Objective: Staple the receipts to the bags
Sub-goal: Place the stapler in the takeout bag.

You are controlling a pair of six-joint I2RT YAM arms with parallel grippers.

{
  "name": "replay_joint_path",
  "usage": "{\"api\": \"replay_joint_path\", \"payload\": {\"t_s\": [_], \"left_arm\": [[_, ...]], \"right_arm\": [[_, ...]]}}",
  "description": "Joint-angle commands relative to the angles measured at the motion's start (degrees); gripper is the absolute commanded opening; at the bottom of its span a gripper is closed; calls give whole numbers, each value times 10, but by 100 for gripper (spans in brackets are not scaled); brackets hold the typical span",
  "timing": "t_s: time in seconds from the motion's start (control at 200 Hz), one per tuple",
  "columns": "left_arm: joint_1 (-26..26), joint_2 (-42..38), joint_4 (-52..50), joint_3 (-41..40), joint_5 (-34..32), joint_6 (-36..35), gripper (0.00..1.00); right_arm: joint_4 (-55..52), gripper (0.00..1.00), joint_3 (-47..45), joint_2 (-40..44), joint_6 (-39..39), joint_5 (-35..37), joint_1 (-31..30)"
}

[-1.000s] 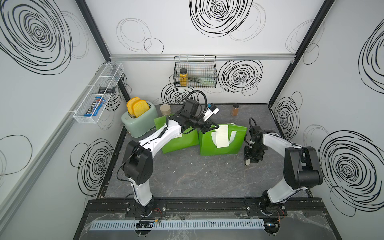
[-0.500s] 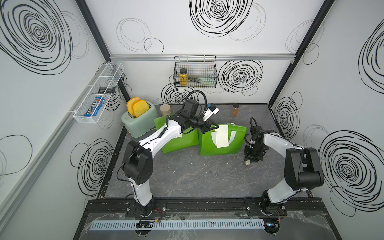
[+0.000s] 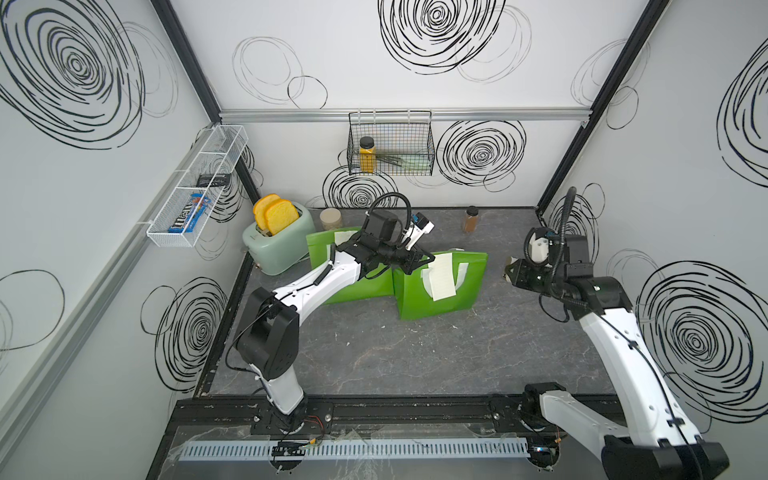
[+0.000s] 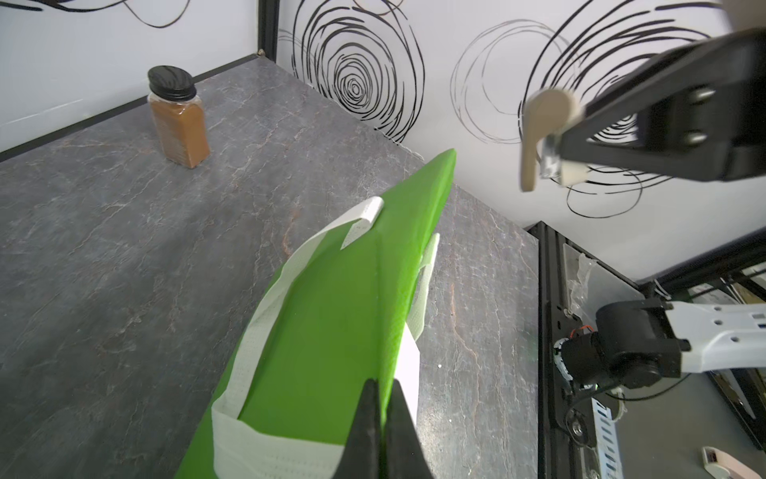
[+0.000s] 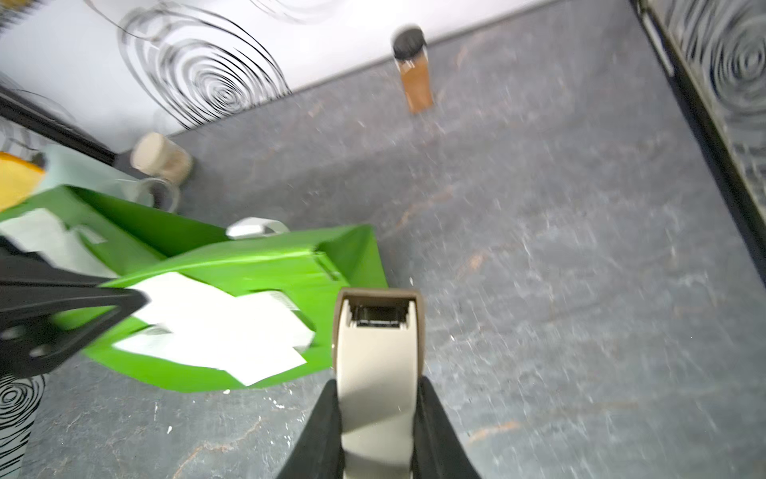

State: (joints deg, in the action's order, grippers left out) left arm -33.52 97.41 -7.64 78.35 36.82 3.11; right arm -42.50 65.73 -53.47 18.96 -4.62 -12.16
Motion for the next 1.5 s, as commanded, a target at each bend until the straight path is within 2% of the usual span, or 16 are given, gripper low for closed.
{"api": "replay_joint_path", "payload": {"t_s": [0.0, 0.2, 0.325, 0.465, 0.641, 1.001, 1.316, 1.491], "left_arm": [[-23, -29, 52, -13, -45, 43, 0], [-52, -42, 57, -22, -71, 61, 0], [-63, -45, 52, -21, -79, 62, 0], [-65, -49, 48, -21, -82, 65, 0], [-65, -51, 47, -21, -78, 66, 0], [-66, -54, 47, -21, -72, 69, 0], [-55, -47, 53, -16, -77, 86, 0], [-54, -45, 56, -14, -76, 94, 0]], "right_arm": [[100, 7, 4, 15, 0, 67, -88], [205, 6, -4, -40, -4, 189, -267], [269, 5, -17, -75, -15, 228, -317], [296, 4, -30, -96, -12, 242, -319], [361, 3, -95, -56, -17, 263, -310], [374, 2, -128, -53, -10, 220, -264], [357, 3, -133, -53, -3, 199, -266], [355, 3, -138, -56, -2, 211, -280]]}}
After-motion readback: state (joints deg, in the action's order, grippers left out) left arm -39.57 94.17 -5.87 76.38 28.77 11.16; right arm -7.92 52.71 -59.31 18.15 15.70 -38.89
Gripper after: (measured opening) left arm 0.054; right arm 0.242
